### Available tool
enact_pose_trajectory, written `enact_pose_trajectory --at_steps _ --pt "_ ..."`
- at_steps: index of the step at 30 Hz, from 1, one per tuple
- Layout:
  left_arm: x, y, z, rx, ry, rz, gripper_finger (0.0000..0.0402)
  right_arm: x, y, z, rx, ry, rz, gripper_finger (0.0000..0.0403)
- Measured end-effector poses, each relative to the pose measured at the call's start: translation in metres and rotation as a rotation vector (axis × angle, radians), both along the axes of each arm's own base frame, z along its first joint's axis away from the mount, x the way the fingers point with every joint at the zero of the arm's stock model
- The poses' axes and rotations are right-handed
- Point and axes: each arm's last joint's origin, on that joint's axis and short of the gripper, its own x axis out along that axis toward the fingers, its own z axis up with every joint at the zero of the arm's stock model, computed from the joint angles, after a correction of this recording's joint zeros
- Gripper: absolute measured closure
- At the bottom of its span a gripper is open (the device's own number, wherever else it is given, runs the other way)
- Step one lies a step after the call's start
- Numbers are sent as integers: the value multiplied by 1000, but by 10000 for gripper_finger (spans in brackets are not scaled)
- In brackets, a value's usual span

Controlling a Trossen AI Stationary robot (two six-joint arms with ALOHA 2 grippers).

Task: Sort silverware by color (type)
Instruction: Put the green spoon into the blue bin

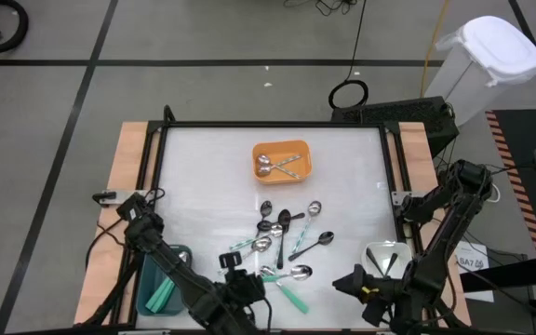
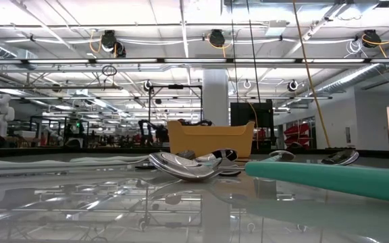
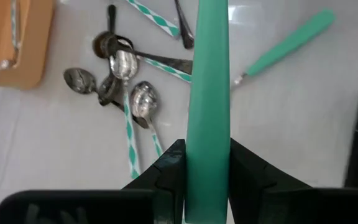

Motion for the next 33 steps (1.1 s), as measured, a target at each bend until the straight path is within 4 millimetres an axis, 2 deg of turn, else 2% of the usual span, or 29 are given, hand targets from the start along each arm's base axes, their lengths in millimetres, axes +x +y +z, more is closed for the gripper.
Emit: enact_pose_trajectory --at_steps 9,13,17,20,25,28,33 --pt "15 21 0 45 19 -15 320 -7 -9 18 272 26 -65 293" --pt "17 24 0 69 4 -5 320 -2 -9 21 366 4 -110 294" --pt "16 26 -14 101 41 13 320 -2 -10 20 413 4 -145 294" --pt "4 27 -22 97 77 60 320 -4 -9 20 448 16 -157 294" --pt "-42 28 -19 75 21 217 320 -7 -7 19 500 36 -169 294" --pt "-82 31 -12 37 -58 337 320 -7 -7 19 530 36 -189 294" --pt "-139 20 -17 -48 -170 503 320 -6 -6 20 553 31 -194 294"
